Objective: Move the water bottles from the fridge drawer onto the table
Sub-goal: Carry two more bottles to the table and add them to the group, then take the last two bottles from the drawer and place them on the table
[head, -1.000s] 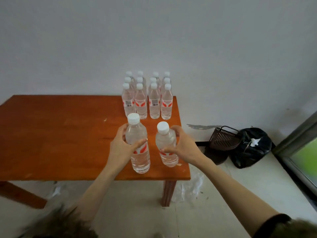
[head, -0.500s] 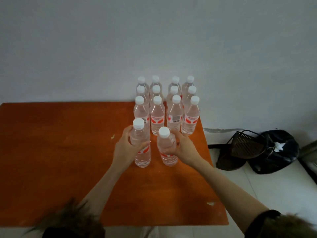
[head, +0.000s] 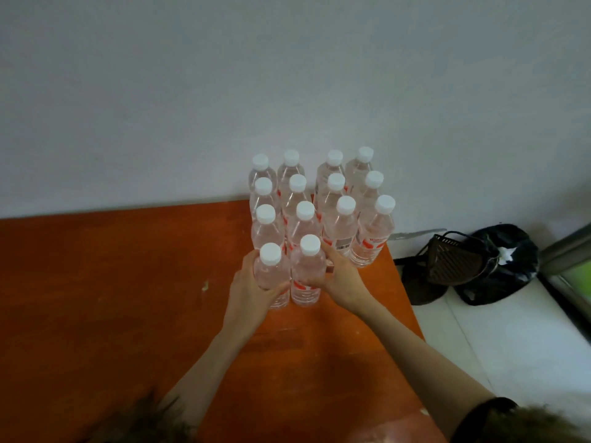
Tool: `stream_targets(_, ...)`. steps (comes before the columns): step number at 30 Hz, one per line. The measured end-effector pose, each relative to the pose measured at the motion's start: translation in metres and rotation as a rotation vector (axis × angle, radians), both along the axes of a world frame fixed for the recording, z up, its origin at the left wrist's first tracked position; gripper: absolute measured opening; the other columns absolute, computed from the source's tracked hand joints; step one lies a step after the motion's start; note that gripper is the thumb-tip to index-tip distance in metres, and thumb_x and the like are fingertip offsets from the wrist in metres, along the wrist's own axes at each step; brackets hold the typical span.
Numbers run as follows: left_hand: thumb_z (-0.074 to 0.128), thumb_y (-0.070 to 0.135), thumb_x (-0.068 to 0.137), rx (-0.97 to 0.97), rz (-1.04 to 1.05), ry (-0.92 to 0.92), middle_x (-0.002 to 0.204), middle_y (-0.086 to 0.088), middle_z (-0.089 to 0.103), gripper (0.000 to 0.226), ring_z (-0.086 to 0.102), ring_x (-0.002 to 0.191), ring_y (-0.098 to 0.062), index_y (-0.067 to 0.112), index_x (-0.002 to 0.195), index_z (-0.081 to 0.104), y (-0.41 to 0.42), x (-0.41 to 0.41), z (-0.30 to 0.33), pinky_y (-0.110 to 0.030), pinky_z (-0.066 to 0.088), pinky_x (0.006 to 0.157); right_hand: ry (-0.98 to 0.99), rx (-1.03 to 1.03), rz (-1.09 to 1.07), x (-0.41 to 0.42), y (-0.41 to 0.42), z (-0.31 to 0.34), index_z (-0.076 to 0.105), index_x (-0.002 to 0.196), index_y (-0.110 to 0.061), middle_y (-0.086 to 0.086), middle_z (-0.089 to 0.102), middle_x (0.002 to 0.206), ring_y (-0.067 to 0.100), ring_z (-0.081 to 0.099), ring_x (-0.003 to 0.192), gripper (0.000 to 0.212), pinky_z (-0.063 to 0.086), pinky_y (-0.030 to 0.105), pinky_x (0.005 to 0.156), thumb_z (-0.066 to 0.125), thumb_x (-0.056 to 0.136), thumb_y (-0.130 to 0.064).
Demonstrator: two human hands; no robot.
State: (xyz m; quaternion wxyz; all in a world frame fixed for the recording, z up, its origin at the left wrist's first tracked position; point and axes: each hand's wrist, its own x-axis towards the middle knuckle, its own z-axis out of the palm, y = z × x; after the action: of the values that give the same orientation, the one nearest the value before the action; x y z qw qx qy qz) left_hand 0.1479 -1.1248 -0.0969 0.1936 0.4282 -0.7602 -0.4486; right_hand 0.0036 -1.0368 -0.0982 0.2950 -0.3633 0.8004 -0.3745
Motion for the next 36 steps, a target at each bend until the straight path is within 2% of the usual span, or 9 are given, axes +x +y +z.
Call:
stream_targets(3, 0.078, 0.035, 0.068, -0.009, 0.020, -0.004, 0.141, -0.003, 0.040, 0.084, 0.041, 0.129, -0.020, 0.022, 0.138, 0.033, -0.006, -0.003, -0.002, -0.039, 0.035, 0.105, -0.015, 0.000, 0.004, 0.000, -0.002, 0.001, 0.035, 0.139, -0.028, -0.004, 0.046, 0.141, 0.018, 0.046, 0.127, 0.081, 0.040, 0.040, 0.105, 0.077, 0.071, -0.035)
stream_targets(8, 0.076, 0.033, 0.071, -0.020, -0.013, -0.012, 0.144, -0.005, 0.030, 0.084, 0.035, 0.131, -0.018, 0.023, 0.140, 0.029, -0.006, -0.005, -0.005, -0.027, 0.029, 0.099, -0.075, -0.023, -0.042, 0.003, 0.005, -0.001, 0.034, 0.138, -0.024, -0.004, 0.047, 0.139, 0.012, 0.047, 0.121, 0.074, 0.040, 0.024, 0.094, 0.075, 0.076, -0.024)
stream_targets(12, 0.073, 0.038, 0.074, 0.006, -0.020, -0.026, 0.148, -0.003, 0.025, 0.088, 0.032, 0.134, -0.019, 0.025, 0.143, 0.021, -0.004, -0.003, -0.011, -0.035, 0.032, 0.104, -0.142, -0.014, -0.059, 0.011, 0.010, -0.003, 0.031, 0.139, -0.022, -0.001, 0.046, 0.141, 0.018, 0.045, 0.128, 0.069, 0.040, 0.035, 0.103, 0.068, 0.082, -0.023)
stream_targets(16, 0.071, 0.039, 0.075, 0.019, -0.066, -0.025, 0.150, -0.002, 0.026, 0.087, 0.031, 0.136, -0.020, 0.028, 0.143, 0.019, -0.003, 0.002, -0.010, -0.042, 0.032, 0.107, -0.138, -0.011, -0.065, 0.017, 0.014, -0.002, 0.027, 0.142, -0.026, -0.003, 0.044, 0.142, 0.018, 0.043, 0.131, 0.071, 0.039, 0.035, 0.104, 0.066, 0.084, -0.024)
stream_targets(19, 0.069, 0.041, 0.077, 0.005, -0.091, -0.074, 0.151, -0.001, 0.027, 0.087, 0.031, 0.137, -0.020, 0.029, 0.145, 0.016, 0.000, 0.006, -0.008, -0.046, 0.032, 0.108, -0.072, -0.028, -0.045, 0.024, 0.025, 0.005, 0.023, 0.145, -0.025, -0.003, 0.038, 0.147, 0.017, 0.037, 0.134, 0.071, 0.033, 0.033, 0.106, 0.064, 0.086, -0.026)
stream_targets(22, 0.064, 0.050, 0.078, -0.020, -0.085, -0.196, 0.146, -0.001, 0.037, 0.084, 0.041, 0.132, -0.024, 0.028, 0.144, 0.017, 0.013, 0.015, -0.009, -0.050, 0.039, 0.104, 0.003, -0.030, -0.061, 0.030, 0.050, 0.012, 0.023, 0.145, -0.025, -0.003, 0.034, 0.150, 0.016, 0.033, 0.137, 0.069, 0.031, 0.034, 0.109, 0.060, 0.088, -0.033)
stream_targets(26, 0.057, 0.048, 0.083, -0.104, -0.188, -0.271, 0.143, -0.003, 0.043, 0.071, 0.045, 0.128, -0.022, 0.025, 0.142, 0.024, 0.054, 0.028, -0.008, -0.046, 0.042, 0.102, 0.144, 0.053, -0.140, 0.034, 0.106, 0.015, 0.023, 0.146, -0.020, 0.002, 0.033, 0.150, 0.018, 0.033, 0.137, 0.066, 0.030, 0.033, 0.110, 0.055, 0.091, -0.036)
stream_targets(32, 0.048, 0.045, 0.090, -0.363, -0.518, -0.184, 0.152, -0.006, 0.025, 0.067, 0.024, 0.140, -0.020, 0.017, 0.145, 0.021, 0.163, 0.020, 0.020, -0.036, 0.023, 0.115, 0.363, 0.115, -0.240, 0.061, 0.235, 0.035, 0.022, 0.147, -0.022, 0.002, 0.028, 0.152, 0.020, 0.030, 0.138, 0.066, 0.028, 0.036, 0.112, 0.052, 0.091, -0.042)
stream_targets(36, 0.041, 0.051, 0.091, -0.603, -0.724, -0.142, 0.155, -0.002, 0.017, 0.068, 0.011, 0.144, -0.018, 0.022, 0.147, 0.015, 0.252, 0.012, 0.052, -0.040, 0.013, 0.118, 0.626, 0.254, -0.357, 0.087, 0.345, 0.062, 0.013, 0.148, -0.027, -0.001, 0.013, 0.157, 0.018, 0.012, 0.144, 0.071, 0.017, 0.045, 0.117, 0.044, 0.090, -0.054)
